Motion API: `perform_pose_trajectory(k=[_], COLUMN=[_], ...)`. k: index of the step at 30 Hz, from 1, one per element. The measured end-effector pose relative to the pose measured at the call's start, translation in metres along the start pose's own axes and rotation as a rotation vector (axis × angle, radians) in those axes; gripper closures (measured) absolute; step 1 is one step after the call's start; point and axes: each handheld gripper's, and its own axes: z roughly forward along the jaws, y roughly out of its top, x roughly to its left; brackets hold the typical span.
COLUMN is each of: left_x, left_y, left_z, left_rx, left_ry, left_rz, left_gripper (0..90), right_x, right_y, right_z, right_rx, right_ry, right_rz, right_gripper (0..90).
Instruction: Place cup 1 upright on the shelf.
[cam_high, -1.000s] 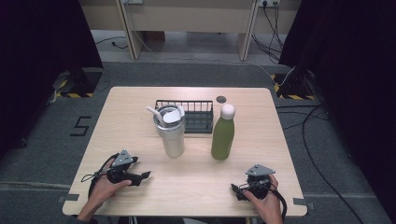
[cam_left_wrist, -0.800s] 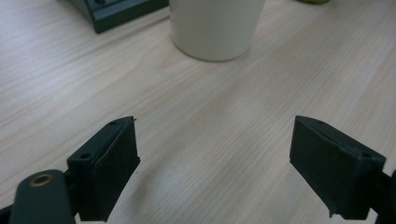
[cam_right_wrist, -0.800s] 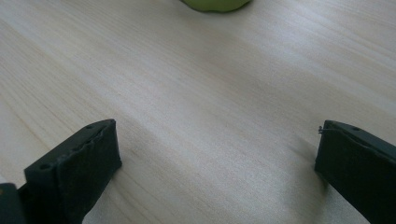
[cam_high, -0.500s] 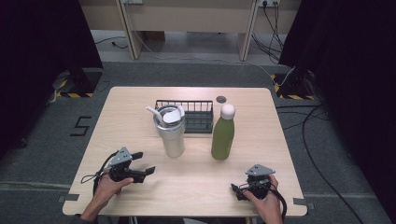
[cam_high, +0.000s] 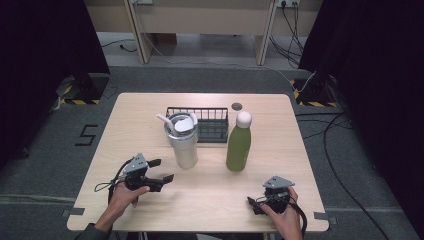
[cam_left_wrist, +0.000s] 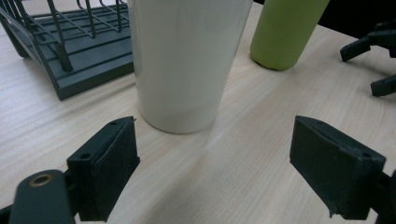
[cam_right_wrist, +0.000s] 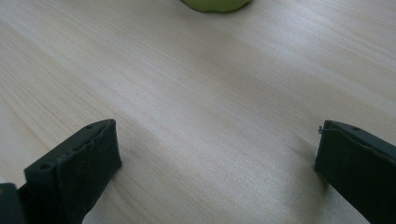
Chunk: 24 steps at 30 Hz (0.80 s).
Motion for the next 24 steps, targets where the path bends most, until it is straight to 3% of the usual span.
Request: perform_pose_trajectory(k=[7, 24], left_x=[0.002, -0.001], left_y=[0.008, 0.023], left_z=[0.008, 0.027], left_rx=[-0.053, -0.077], left_ry=[0.007, 0.021], left_rz=[0.008, 0.038], left_gripper=[14.8, 14.7], right_x=[0.0, 0.0], right_y=[0.0, 0.0], right_z=[0.0, 0.0], right_rx=[0.0, 0.0], right_ry=[0.0, 0.001], right_rz=[-0.001, -0.002], right_gripper=[0.2, 0.2])
